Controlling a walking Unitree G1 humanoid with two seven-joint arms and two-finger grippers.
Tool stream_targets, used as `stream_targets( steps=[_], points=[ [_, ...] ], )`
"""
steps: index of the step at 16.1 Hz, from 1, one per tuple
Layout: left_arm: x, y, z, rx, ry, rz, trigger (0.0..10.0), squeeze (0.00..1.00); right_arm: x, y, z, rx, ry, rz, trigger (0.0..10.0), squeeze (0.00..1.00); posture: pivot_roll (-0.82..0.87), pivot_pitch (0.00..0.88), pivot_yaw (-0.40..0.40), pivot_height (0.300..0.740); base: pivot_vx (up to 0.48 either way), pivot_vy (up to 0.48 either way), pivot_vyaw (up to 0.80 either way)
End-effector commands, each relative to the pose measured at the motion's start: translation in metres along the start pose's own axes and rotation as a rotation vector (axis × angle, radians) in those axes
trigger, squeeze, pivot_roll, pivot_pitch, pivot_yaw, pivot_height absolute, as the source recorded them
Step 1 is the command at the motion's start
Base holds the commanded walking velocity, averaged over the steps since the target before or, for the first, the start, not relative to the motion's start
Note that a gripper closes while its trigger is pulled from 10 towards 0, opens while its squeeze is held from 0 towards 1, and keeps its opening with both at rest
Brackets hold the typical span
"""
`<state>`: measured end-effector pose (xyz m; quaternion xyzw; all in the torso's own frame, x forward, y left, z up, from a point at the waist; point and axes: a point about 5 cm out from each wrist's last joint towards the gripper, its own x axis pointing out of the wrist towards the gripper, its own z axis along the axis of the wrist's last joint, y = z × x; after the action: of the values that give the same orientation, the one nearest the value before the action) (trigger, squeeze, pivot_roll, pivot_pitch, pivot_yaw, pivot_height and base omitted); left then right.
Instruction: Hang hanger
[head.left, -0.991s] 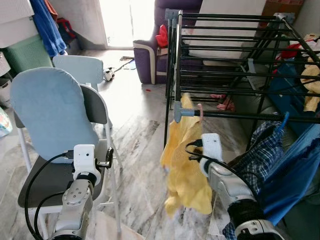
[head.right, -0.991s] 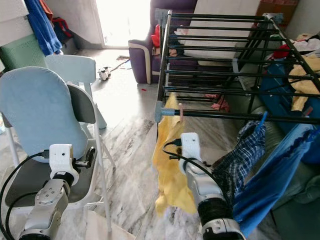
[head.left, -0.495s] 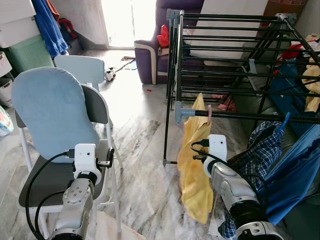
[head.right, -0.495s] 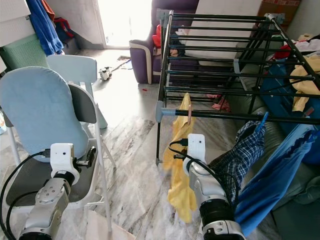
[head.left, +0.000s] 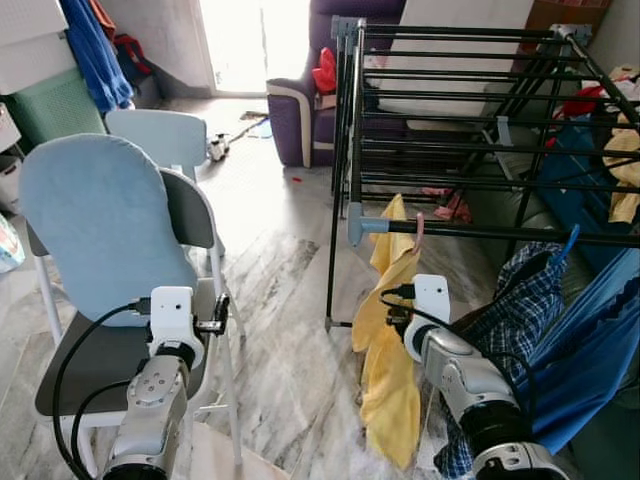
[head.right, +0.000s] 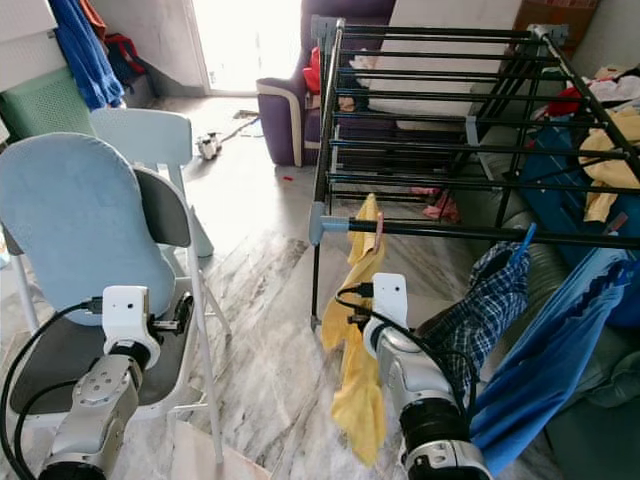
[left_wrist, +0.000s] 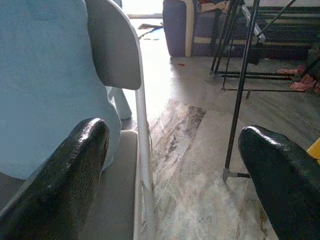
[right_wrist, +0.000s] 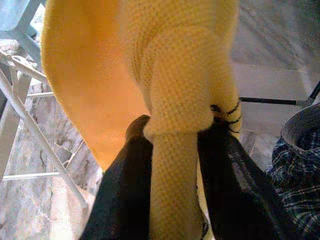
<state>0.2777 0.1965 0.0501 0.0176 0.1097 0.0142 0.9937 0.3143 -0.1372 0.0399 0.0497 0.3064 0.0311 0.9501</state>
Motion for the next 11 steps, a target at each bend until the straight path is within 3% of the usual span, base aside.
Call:
stream_targets(
  steps=[1, 4, 5, 7, 11],
  points=[
    [0.002, 0.000, 0.000, 0.017, 0.012, 0.003, 10.0, 0.00, 0.000, -0.002, 0.004, 0.001, -0.019, -0.005, 10.0, 1.00, -0.07, 0.000, 0.007, 0.740, 0.000, 0.000, 0.00],
    [0.002, 0.001, 0.000, 0.023, 0.013, 0.015, 10.0, 0.00, -0.005, -0.001, 0.015, -0.035, -0.115, -0.003, 10.0, 1.00, -0.07, 0.000, 0.006, 0.740, 0.000, 0.000, 0.00],
    [0.001, 0.002, 0.000, 0.021, 0.013, 0.023, 10.0, 0.00, -0.014, 0.001, 0.025, -0.091, -0.229, -0.018, 10.0, 1.00, -0.07, 0.000, 0.007, 0.740, 0.000, 0.000, 0.00],
    [0.001, 0.003, 0.001, 0.026, 0.011, 0.027, 10.0, 0.00, -0.020, 0.006, 0.031, -0.161, -0.314, -0.017, 10.0, 1.00, -0.07, 0.000, 0.008, 0.740, 0.000, 0.000, 0.00],
    [0.001, 0.002, 0.003, 0.037, -0.004, 0.024, 10.0, 0.00, -0.025, 0.003, 0.037, -0.181, -0.387, -0.039, 10.0, 1.00, -0.07, 0.000, 0.006, 0.740, 0.000, 0.000, 0.00]
  ],
)
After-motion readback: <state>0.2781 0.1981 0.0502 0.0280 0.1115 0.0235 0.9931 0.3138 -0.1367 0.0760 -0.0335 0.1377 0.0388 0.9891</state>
